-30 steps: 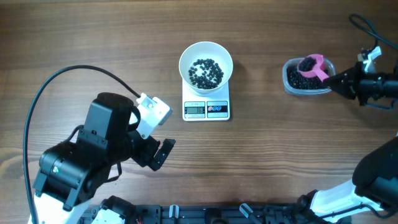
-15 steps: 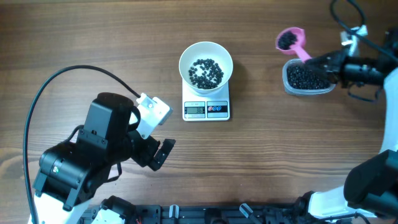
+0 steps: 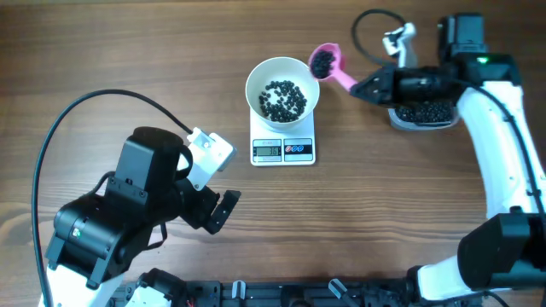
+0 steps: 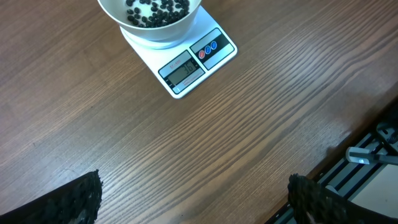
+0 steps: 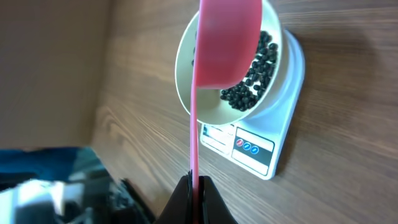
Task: Scoop item into bowl and weigh 150g on scale
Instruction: 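Carry the filled scoop over the white bowl and tip beans in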
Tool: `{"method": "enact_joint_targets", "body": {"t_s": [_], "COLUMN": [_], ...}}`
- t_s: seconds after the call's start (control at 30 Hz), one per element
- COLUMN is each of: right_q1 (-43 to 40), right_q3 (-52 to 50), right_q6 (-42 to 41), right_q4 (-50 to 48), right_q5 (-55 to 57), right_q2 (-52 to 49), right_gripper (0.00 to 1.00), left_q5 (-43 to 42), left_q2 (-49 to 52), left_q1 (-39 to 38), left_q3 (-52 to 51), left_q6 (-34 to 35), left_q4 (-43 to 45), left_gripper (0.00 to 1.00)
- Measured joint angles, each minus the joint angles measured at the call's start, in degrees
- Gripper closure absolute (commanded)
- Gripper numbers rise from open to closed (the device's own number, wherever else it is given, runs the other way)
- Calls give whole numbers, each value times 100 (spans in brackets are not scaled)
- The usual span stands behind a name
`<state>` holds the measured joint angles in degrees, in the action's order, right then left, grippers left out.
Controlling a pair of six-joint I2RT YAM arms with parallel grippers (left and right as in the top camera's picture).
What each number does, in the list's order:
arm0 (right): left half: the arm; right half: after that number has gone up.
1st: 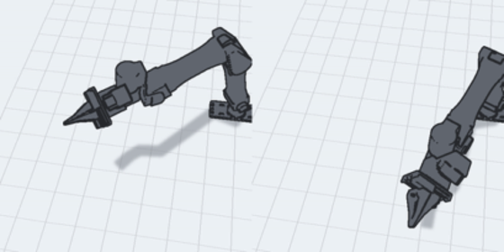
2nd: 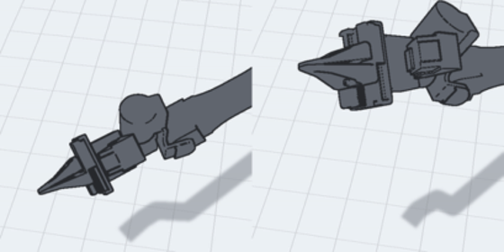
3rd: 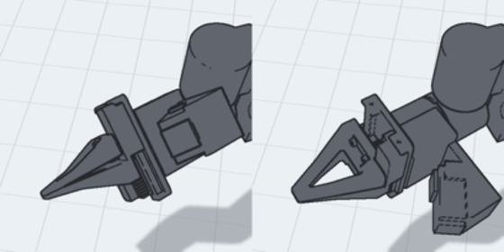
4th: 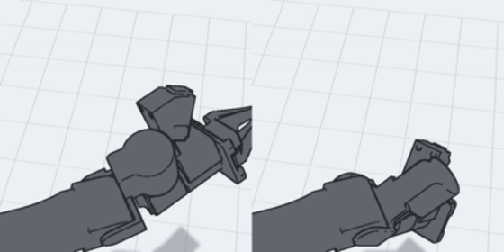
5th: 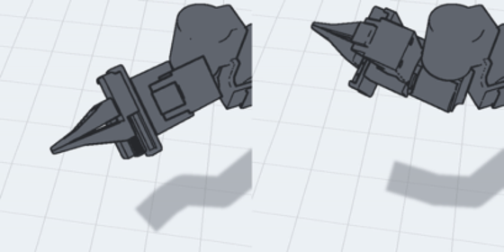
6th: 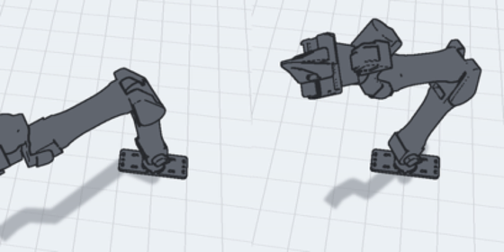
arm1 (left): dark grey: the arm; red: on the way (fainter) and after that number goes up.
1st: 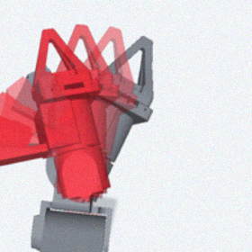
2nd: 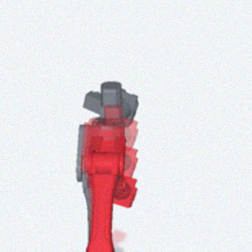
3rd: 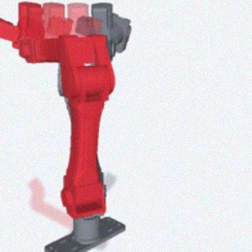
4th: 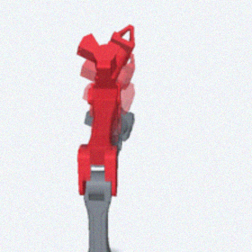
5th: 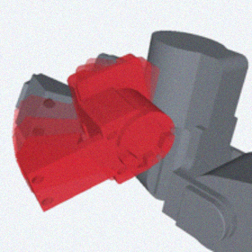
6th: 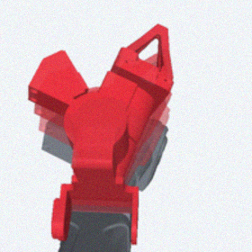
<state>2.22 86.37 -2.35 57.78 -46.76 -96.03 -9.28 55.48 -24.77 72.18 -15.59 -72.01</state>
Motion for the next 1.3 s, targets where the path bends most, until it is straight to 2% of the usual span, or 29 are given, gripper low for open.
{"method": "enact_joint_targets", "body": {"t_s": [0.2,0.47,0.83,1.3], "right_q1": [905,1569,1921,2267], "right_q3": [0,0,0,0], "right_q6": [107,675,1239,1714], "right_q4": [-428,-638,-734,-883], "right_q5": [1408,3082,4201,5071], "right_q2": [0,0,0,0], "right_gripper": [96,95,96,95], "left_q5": [0,0,0,0], "left_q2": [0,0,0,0], "left_q1": [0,0,0,0], "left_q3": [0,0,0,0], "left_q6": [0,0,0,0], "left_q4": [-2,0,0,0], "left_gripper": [0,0,0,0]}}
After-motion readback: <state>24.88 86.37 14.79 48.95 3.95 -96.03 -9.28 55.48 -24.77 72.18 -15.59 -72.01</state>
